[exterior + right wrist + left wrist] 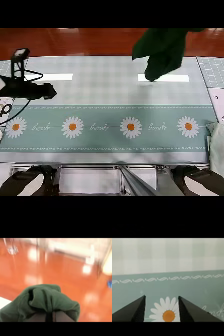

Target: Fold the shirts.

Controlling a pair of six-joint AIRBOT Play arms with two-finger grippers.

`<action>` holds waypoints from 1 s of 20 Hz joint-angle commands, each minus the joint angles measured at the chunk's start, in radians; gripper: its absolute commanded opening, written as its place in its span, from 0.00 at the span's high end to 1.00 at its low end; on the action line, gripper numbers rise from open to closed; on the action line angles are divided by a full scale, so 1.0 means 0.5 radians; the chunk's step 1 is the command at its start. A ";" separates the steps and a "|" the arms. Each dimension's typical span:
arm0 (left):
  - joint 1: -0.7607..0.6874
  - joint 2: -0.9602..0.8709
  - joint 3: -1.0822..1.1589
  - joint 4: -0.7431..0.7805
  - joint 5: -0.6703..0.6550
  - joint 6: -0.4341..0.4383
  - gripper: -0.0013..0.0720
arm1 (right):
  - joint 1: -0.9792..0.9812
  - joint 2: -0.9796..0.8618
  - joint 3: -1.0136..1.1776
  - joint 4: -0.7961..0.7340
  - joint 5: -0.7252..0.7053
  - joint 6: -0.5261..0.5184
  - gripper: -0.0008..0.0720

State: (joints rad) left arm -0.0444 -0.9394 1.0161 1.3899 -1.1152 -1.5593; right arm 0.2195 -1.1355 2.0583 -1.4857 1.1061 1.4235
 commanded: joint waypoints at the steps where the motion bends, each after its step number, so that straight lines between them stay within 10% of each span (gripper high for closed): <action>1: 0.005 0.241 0.005 -0.076 0.044 -0.002 0.30 | 0.172 0.224 0.007 -0.018 0.039 -0.021 0.96; 7: 0.008 0.402 0.005 -0.088 0.046 -0.002 0.30 | 0.723 0.215 -0.376 -0.035 0.332 0.094 0.96; 12: 0.079 0.423 -0.003 -0.085 0.052 -0.001 0.30 | 1.012 0.064 -1.224 0.038 -0.175 0.447 0.96; 19: 0.101 0.422 -0.244 -0.269 0.030 0.014 0.30 | 1.122 -0.862 -1.397 0.915 -0.660 0.256 0.95; 20: 0.100 0.422 -0.291 -0.320 0.028 0.014 0.30 | 1.122 -0.954 -1.397 1.079 -0.681 0.198 0.78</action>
State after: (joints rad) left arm 0.0032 -0.7292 0.9264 1.2964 -1.0988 -1.5589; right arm 0.7639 -1.4567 1.3827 -1.1824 0.8528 1.5845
